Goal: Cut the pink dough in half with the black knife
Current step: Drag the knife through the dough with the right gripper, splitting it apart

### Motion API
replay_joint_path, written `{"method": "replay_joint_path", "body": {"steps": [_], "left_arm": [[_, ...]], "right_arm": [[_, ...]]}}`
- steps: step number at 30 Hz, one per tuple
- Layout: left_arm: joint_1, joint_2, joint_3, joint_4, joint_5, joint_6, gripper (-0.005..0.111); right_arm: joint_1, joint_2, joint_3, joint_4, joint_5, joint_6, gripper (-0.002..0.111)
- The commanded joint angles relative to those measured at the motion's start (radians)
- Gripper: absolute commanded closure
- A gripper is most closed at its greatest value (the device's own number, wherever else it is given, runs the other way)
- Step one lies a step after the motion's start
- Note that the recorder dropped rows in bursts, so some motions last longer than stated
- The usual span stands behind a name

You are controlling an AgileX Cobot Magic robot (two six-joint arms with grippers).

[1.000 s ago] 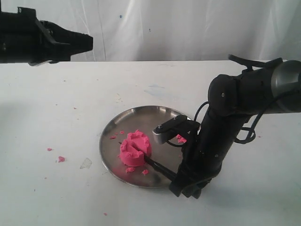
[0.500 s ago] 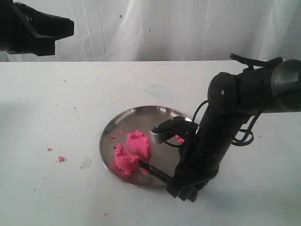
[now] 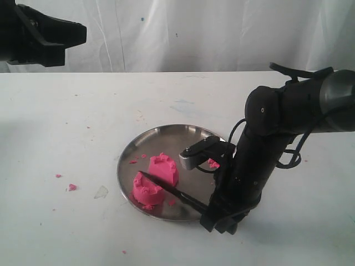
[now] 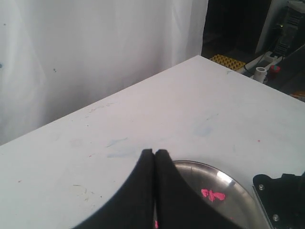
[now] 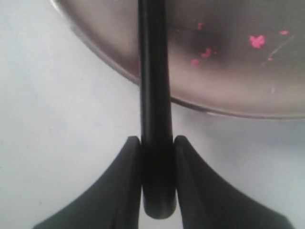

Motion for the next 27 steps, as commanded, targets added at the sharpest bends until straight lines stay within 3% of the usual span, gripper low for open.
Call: {"method": "replay_joint_path", "body": {"steps": [1, 17, 23, 27], "left_arm": [[-0.006, -0.009, 0.005, -0.007, 0.008, -0.008, 0.107], [-0.006, -0.009, 0.005, -0.001, 0.022, -0.008, 0.107], [-0.006, -0.009, 0.005, -0.001, 0.022, -0.008, 0.107], [-0.006, -0.009, 0.005, 0.007, 0.026, -0.008, 0.107]], "right_arm": [[-0.001, -0.002, -0.010, -0.086, -0.032, 0.121, 0.108], [-0.001, -0.002, -0.010, -0.139, -0.070, 0.215, 0.108], [-0.001, -0.075, -0.011, -0.006, -0.077, 0.096, 0.108], [-0.001, -0.162, -0.011, -0.059, -0.119, 0.119, 0.108]]}}
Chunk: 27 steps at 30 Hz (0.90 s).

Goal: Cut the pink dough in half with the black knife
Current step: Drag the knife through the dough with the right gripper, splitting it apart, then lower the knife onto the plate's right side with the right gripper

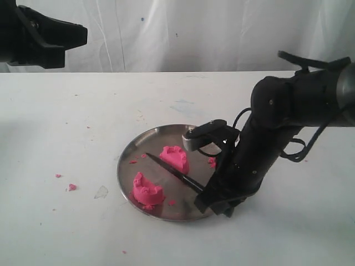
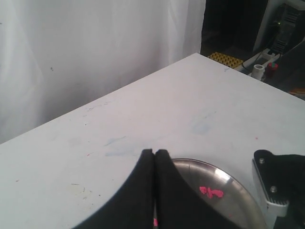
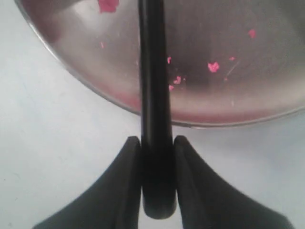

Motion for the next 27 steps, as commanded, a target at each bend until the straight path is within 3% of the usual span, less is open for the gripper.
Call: {"method": "replay_joint_path", "body": {"steps": [1, 4, 7, 11, 27], "left_arm": [[-0.006, -0.008, 0.005, -0.005, 0.017, -0.006, 0.107], [-0.006, -0.008, 0.005, -0.005, 0.017, -0.006, 0.107], [-0.006, -0.008, 0.005, -0.005, 0.019, -0.006, 0.107], [-0.006, -0.008, 0.005, -0.005, 0.019, -0.006, 0.107], [-0.006, -0.008, 0.005, -0.005, 0.033, -0.018, 0.107]], "right_arm": [[-0.001, -0.105, -0.009, -0.058, -0.066, 0.001, 0.108], [-0.020, -0.136, -0.009, -0.098, -0.214, 0.018, 0.108], [-0.073, -0.118, -0.009, -0.199, -0.328, 0.155, 0.108], [-0.118, -0.045, -0.009, -0.207, -0.305, 0.177, 0.108], [-0.118, 0.055, -0.009, -0.139, -0.328, 0.105, 0.108]]}}
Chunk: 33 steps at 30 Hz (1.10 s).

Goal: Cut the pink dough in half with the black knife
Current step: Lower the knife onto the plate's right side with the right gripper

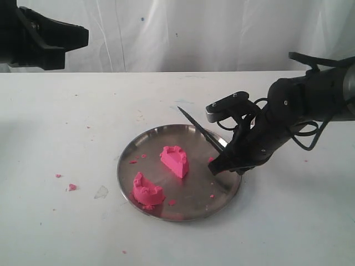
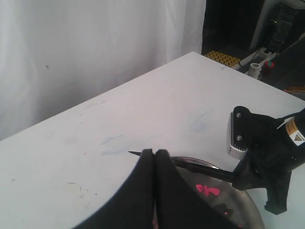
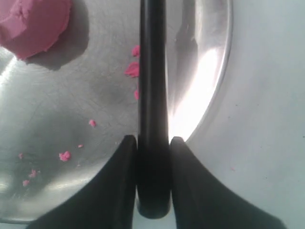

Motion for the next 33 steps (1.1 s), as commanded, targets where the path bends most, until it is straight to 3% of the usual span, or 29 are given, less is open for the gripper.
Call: {"method": "replay_joint_path", "body": {"steps": [1, 6, 12, 26, 33], "left_arm": [[-0.006, -0.008, 0.005, -0.011, 0.023, -0.009, 0.107], [-0.006, -0.008, 0.005, -0.011, 0.025, -0.009, 0.107], [-0.006, -0.008, 0.005, -0.011, 0.032, -0.009, 0.107], [-0.006, -0.008, 0.005, -0.004, 0.032, -0.009, 0.107], [-0.006, -0.008, 0.005, -0.004, 0.032, -0.009, 0.107]], "right_arm": [[-0.008, 0.001, -0.003, 0.076, -0.019, -0.070, 0.108], [-0.008, 0.012, -0.003, 0.146, -0.014, -0.147, 0.106], [-0.008, 0.019, -0.003, 0.161, -0.020, -0.148, 0.093], [-0.008, 0.049, -0.003, 0.163, -0.020, -0.148, 0.091], [-0.008, 0.056, -0.003, 0.163, -0.024, -0.148, 0.077]]}}
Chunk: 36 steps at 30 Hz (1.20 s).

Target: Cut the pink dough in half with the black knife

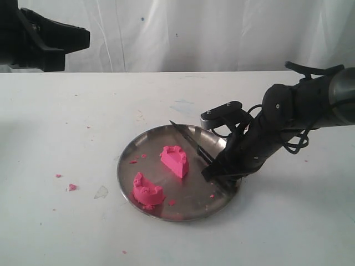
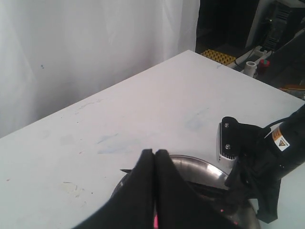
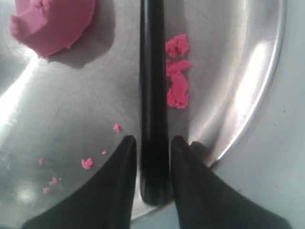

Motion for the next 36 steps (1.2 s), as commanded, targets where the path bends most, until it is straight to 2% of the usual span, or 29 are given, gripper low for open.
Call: {"method": "replay_joint_path", "body": {"steps": [1, 14, 16, 19, 22, 25, 29, 32, 34, 36], "left_arm": [[-0.006, -0.008, 0.005, -0.011, 0.015, -0.007, 0.107], [-0.006, -0.008, 0.005, 0.023, 0.015, -0.007, 0.107], [-0.006, -0.008, 0.005, 0.071, 0.004, -0.007, 0.107], [-0.006, -0.003, 0.005, 0.139, -0.021, -0.007, 0.107], [-0.006, 0.011, 0.024, 0.180, -0.054, -0.009, 0.107], [-0.006, 0.029, 0.087, 0.184, -0.192, -0.007, 0.107], [-0.006, 0.068, 0.213, 0.160, -0.539, -0.009, 0.107], [-0.006, 0.085, 0.291, 0.095, -0.760, -0.005, 0.107], [-0.006, 0.084, 0.336, 0.061, -0.838, 0.009, 0.107], [-0.006, 0.060, 0.361, 0.037, -0.856, 0.021, 0.107]], "right_arm": [[-0.008, -0.002, -0.003, 0.000, -0.012, -0.012, 0.075], [-0.008, -0.004, -0.003, 0.000, -0.056, -0.012, 0.075], [-0.013, -0.014, -0.003, -0.031, -0.060, -0.012, 0.079], [-0.032, -0.035, -0.003, -0.150, -0.049, 0.010, 0.092], [-0.087, -0.060, 0.001, -0.211, -0.041, 0.142, 0.106], [-0.163, -0.091, 0.020, -0.237, -0.047, 0.220, 0.108], [-0.295, -0.142, 0.095, -0.238, -0.097, 0.249, 0.108], [-0.402, -0.191, 0.181, -0.238, -0.194, 0.353, 0.108], [-0.467, -0.239, 0.244, -0.238, -0.273, 0.443, 0.108], [-0.502, -0.301, 0.288, -0.238, -0.331, 0.533, 0.108]]}}
